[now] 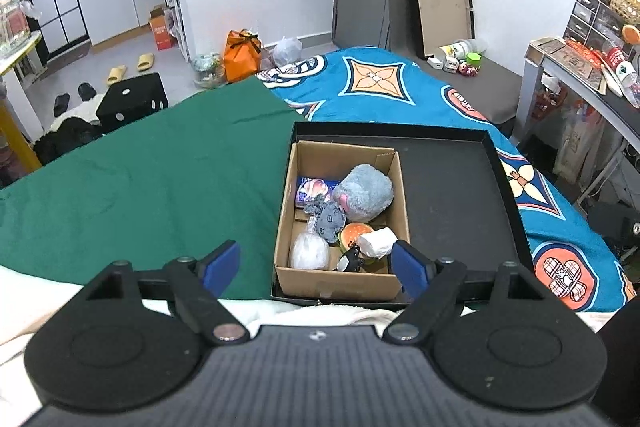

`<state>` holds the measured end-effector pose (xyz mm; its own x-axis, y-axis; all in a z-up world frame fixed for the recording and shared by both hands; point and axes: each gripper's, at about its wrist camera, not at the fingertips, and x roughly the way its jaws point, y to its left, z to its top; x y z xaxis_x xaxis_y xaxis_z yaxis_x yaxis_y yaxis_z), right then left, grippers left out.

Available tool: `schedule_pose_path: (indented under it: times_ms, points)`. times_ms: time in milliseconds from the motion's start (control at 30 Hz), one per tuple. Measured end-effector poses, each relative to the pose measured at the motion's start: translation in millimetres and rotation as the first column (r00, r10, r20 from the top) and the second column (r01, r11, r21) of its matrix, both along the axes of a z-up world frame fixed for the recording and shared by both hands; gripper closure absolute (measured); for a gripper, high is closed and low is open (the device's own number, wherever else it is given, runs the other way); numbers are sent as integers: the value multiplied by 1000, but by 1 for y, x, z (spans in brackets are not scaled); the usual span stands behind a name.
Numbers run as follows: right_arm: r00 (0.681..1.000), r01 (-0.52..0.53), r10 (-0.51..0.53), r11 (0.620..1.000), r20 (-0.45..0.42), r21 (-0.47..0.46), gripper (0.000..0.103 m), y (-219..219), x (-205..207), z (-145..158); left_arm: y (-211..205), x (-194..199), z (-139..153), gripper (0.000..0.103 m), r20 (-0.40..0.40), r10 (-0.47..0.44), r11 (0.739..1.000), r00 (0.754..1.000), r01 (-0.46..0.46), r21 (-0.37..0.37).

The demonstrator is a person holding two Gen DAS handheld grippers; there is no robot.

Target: Organize soft objects

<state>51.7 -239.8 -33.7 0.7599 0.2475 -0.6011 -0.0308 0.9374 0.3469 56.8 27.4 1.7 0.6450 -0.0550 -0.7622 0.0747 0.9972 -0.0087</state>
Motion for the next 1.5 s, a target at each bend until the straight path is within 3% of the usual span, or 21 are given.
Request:
schedule_pose_path:
  times_ms: [367, 667, 833, 1033, 1500]
  points:
    - [999, 30, -32, 996, -27, -88, 0, 0, -18, 21, -3, -28, 31, 21, 59, -12, 1000, 998, 12, 16]
    - [998, 38, -43, 995, -40, -97, 0, -9, -39, 32, -13, -50, 48, 21, 76, -28, 998, 997, 24, 60]
    - [998, 47, -51, 993, -38, -108, 0, -13, -48, 34, -17, -62, 50, 21, 83, -26, 997, 996, 20, 71]
    - [999, 24, -29, 992, -34, -121, 0, -15, -58, 32, -14, -71, 47, 21, 72, -17, 999, 997, 15, 31]
    - [1000, -7, 5, 994, -18, -110, 0, -17, -71, 27, -22, -83, 53, 21, 102, -15, 998, 995, 9, 58]
